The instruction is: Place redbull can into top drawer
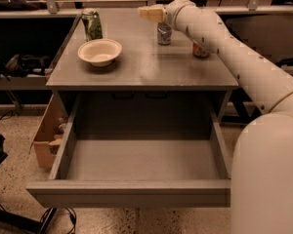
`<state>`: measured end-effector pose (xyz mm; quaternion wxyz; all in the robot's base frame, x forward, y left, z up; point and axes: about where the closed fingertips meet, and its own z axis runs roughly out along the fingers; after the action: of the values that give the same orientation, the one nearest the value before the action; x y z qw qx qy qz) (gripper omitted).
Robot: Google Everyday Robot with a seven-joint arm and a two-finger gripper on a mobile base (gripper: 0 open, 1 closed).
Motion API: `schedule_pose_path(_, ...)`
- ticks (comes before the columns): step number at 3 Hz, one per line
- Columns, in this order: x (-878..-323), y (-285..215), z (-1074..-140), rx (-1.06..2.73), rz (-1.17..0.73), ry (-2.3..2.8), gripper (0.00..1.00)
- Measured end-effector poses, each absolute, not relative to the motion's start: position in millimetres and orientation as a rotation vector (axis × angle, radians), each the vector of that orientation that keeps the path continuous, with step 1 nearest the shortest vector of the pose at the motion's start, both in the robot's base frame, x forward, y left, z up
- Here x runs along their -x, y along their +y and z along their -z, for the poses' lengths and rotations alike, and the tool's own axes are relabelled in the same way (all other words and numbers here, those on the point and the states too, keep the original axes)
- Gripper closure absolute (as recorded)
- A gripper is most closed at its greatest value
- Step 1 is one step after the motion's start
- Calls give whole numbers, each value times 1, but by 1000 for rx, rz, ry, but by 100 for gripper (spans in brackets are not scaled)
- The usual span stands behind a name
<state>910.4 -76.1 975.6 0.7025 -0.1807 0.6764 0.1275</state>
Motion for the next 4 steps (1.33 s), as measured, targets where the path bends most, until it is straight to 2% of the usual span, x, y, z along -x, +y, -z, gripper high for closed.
schedule_pose_path(2,-914,-92,-974,360,-194,1530,0)
schedule_pose_path(4,-910,-85,-944,323,-194,1561,0)
